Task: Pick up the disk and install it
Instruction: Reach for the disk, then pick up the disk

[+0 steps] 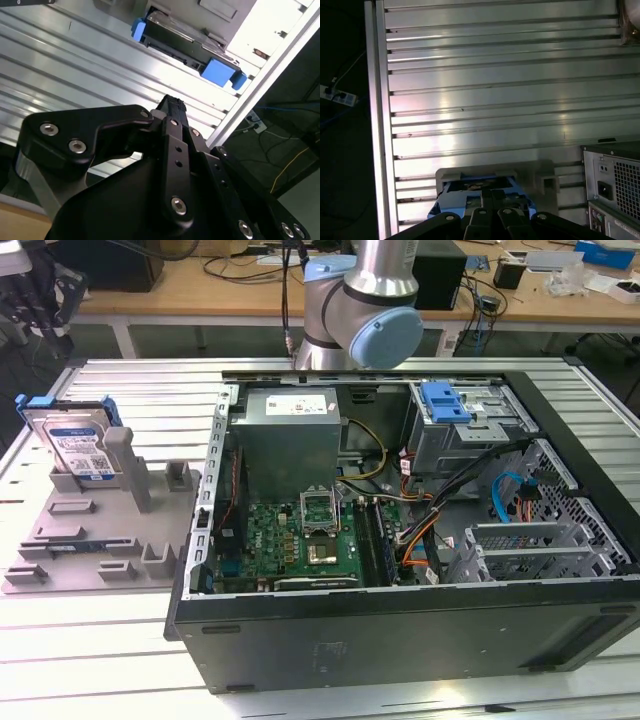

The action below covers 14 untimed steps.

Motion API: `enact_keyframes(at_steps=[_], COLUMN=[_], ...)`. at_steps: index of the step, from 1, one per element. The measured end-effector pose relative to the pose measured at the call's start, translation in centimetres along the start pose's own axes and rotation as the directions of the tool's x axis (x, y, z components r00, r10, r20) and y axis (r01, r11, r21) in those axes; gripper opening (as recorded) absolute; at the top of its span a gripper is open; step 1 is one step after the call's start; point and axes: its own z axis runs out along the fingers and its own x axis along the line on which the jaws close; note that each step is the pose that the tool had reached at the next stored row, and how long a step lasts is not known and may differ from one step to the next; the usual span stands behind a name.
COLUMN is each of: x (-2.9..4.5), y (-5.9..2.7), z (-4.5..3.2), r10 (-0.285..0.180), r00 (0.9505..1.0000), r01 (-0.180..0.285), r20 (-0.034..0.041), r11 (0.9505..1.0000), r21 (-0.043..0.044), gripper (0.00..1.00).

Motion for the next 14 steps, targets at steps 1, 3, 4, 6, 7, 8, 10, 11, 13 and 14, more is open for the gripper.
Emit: enact_keyframes(at_steps=[1,3,4,6,7,8,10,11,13,14], x=[0.00,0.00,0.00,0.00,0.00,0.00,0.00,0.00,0.00,0.00], y=[0.00,0.00,0.00,0.00,0.00,0.00,0.00,0.00,0.00,0.00], z=[0.00,0.00,0.00,0.00,0.00,0.00,0.00,0.00,0.00,0.00], r10=[0.000,0.000,0.000,0.000,0.000,0.000,0.000,0.000,0.000,0.000], r00=[1.0000,1.0000,1.0000,1.0000,1.0000,1.0000,1.0000,1.0000,1.0000,1.0000], r01=[0.000,0.000,0.000,0.000,0.000,0.000,0.000,0.000,0.000,0.000], r20=[0.0000,0.0000,0.0000,0.0001,0.0000,0.0001,0.0001,0.0001,0.0001,0.0001], r11=[1.0000,1.0000,1.0000,1.0000,1.0000,1.0000,1.0000,1.0000,1.0000,1.0000], r21=[0.0001,0.0005,0.0011,0.0013,0.0014,0.0015,0.0019,0.0020,0.0022,0.0023], gripper=[0.11,0.11,0.11,0.11,0.11,0.11,0.11,0.11,0.11,0.11])
